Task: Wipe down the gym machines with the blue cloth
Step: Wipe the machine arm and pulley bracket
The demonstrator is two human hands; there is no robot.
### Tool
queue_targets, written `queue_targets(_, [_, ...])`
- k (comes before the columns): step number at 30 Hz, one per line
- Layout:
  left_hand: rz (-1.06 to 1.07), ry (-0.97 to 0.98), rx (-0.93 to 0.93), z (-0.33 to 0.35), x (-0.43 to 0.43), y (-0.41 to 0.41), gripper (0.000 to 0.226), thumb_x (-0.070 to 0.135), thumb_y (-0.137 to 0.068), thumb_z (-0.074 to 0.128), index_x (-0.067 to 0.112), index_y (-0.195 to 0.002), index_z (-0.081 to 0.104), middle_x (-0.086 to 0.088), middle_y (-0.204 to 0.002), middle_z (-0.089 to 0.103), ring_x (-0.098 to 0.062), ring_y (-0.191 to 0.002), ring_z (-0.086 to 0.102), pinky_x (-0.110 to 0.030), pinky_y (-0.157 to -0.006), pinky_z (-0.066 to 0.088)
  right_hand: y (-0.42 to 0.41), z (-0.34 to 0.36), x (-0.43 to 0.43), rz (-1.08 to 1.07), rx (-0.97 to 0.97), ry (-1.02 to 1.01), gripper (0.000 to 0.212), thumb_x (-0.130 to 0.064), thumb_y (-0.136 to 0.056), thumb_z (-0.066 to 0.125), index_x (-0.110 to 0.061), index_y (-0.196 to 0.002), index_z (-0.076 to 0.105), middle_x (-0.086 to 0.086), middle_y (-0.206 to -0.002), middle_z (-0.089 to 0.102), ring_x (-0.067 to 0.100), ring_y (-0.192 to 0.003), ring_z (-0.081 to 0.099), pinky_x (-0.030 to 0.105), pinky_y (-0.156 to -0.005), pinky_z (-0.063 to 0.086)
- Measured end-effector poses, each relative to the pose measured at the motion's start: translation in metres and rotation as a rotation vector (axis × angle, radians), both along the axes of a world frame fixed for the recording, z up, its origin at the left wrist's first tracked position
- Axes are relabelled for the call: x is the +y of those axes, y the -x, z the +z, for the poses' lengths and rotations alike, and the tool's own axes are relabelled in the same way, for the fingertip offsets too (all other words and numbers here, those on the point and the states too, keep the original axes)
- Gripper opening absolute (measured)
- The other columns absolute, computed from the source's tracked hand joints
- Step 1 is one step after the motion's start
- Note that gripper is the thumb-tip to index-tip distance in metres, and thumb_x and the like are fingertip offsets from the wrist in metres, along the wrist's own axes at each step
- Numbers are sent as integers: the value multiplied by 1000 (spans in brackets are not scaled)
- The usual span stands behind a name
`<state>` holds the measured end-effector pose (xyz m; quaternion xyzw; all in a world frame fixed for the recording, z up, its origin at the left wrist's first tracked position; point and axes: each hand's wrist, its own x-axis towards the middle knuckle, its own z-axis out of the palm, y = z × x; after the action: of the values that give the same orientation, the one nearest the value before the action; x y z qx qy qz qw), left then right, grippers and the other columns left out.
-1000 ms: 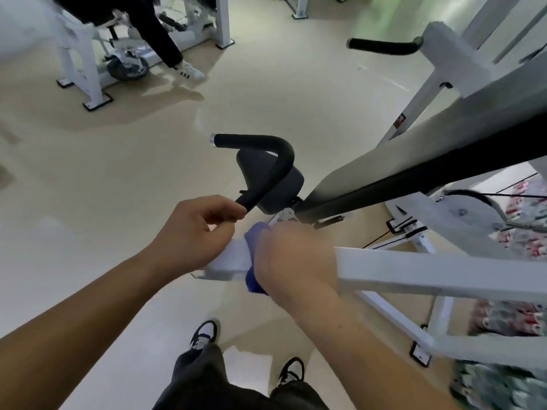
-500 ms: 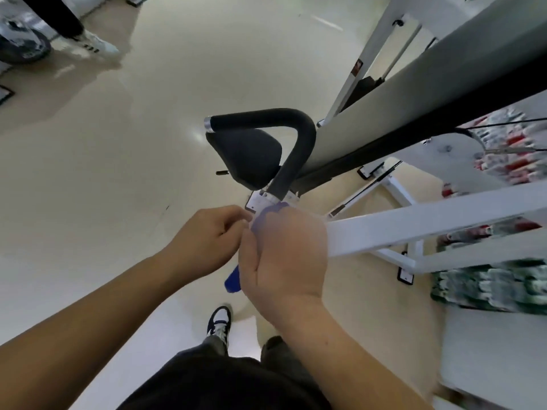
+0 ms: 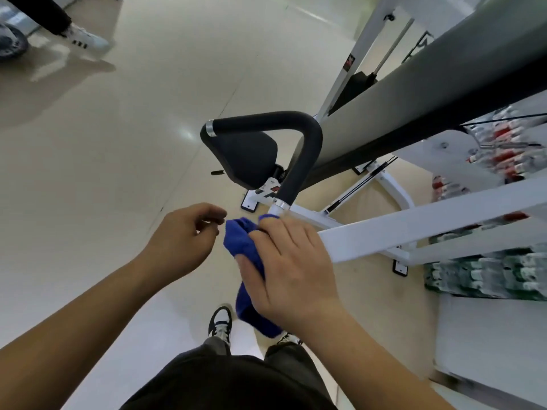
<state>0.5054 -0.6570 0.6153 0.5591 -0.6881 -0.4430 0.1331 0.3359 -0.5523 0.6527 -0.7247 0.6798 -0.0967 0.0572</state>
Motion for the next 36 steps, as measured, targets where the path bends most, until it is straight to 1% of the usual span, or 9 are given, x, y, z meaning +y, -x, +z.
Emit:
queue_targets(4, [-1,187,144,23,10,8,27,9,-97,61,28,-113,71,23,-104,68,0,-96,66,-12,-79,49,51,3,5,-148,-46,57,39,-47,-106,29,-26,-101,61,-7,-94,59,16,-86,49,34,-88,40])
queue_targets(8, [-169,397,250,49,15,38,23,10,-96,62,22,-113,71,16,-107,68,-2,-95,64,-9,-79,49,106,8,-10,-384,83,74,31,-42,-104,27,-31,-78,40,-13,-74,42,16,-71,42,36,-78,40])
queue_targets(10, [-333,442,212,54,17,62,24,18,-99,60,24,-120,68,14,-117,67,-1,-101,61,-14,-86,52,98,6,-3,-400,76,114,32,-39,-106,30,-28,-81,47,-11,-79,46,16,-76,42,38,-83,42])
queue_targets(15, [-587,411,221,64,23,113,30,30,-99,52,32,-128,61,19,-127,59,-3,-118,55,-24,-102,49,99,2,18,-94,-21,122,36,-35,-104,38,-18,-119,65,-1,-115,65,19,-107,56,40,-107,38])
queue_targets(18, [-697,422,156,67,24,143,33,28,-101,54,30,-134,57,13,-131,59,-5,-117,55,-30,-102,50,167,6,18,-257,23,117,36,-38,-105,31,-21,-110,63,-5,-105,63,18,-100,56,39,-106,38])
queue_targets(22, [-786,450,70,74,28,197,41,35,-102,52,33,-143,49,17,-142,52,-6,-123,53,-34,-104,49,234,10,19,-481,88,73,41,-36,-105,24,-21,-106,62,-5,-105,61,19,-107,55,39,-124,16])
queue_targets(27, [-769,473,62,86,29,271,42,33,-99,51,43,-139,46,21,-131,54,-6,-119,51,-32,-105,46,254,8,35,-163,-19,161,42,-34,-105,32,-16,-128,62,-1,-124,62,19,-121,54,45,-120,29])
queue_targets(33, [-773,467,-61,84,44,367,45,35,-103,51,29,-147,46,11,-148,48,-13,-132,48,-33,-113,41,391,11,35,-475,44,151,40,-35,-106,29,-19,-124,60,-1,-123,62,21,-118,54,46,-121,27])
queue_targets(36, [-738,478,-49,82,49,404,42,34,-103,50,32,-145,46,14,-144,50,-6,-126,48,-23,-109,39,425,9,37,-368,68,147,44,-41,-105,29,-21,-128,61,-2,-122,62,20,-116,53,46,-121,28])
